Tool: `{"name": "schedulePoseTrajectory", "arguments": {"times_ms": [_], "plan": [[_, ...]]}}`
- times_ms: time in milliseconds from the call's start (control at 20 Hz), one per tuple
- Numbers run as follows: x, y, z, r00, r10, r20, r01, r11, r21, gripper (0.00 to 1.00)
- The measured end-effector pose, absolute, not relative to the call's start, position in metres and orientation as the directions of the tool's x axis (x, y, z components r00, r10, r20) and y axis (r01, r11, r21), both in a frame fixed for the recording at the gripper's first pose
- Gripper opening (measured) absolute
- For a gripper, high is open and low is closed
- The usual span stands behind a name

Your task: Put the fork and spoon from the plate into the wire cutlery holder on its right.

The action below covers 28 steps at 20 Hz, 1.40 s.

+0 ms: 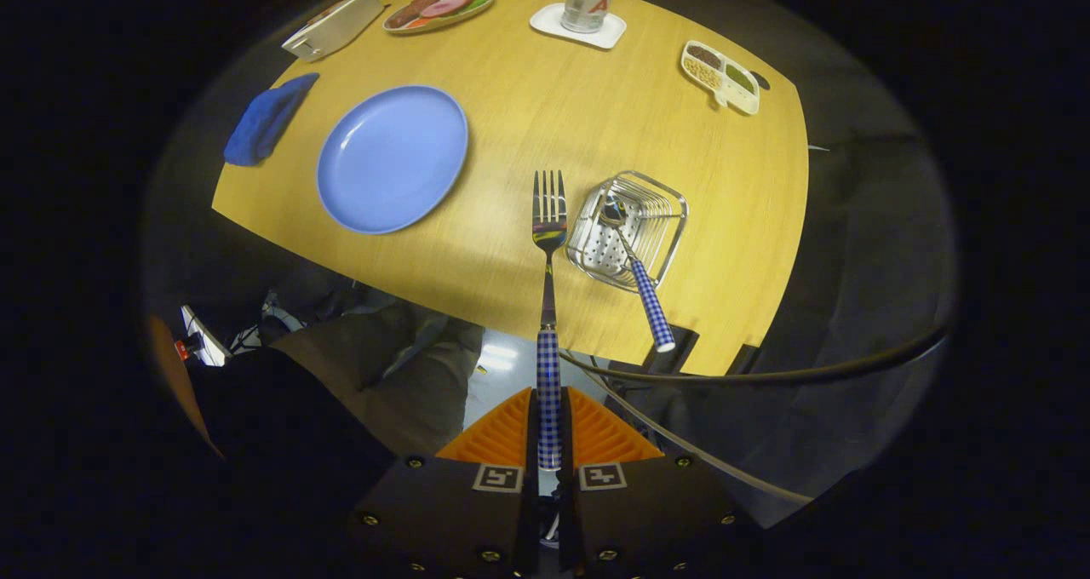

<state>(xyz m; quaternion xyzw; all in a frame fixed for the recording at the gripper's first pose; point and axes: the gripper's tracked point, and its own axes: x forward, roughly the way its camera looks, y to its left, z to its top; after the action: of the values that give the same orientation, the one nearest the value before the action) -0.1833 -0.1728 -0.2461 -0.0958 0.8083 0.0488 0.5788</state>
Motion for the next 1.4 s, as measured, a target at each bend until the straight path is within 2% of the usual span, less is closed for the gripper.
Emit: {"name": "schedulePoseTrajectory", "arguments": {"times_ms": [400,850,1400], "plan": [[-0.173,-0.213,-0.243,-0.429,-0.143,-0.892,-0.238,0.97,-0.041,0.1],[-0.145,-0.222,-0.266,-0.687,-0.148,-0.712,-0.212,0.977,0.003,0.1],[-0.119,-0.224,-0.304,-0.778,-0.162,-0.606,-0.177,0.984,-0.036,0.1]]}}
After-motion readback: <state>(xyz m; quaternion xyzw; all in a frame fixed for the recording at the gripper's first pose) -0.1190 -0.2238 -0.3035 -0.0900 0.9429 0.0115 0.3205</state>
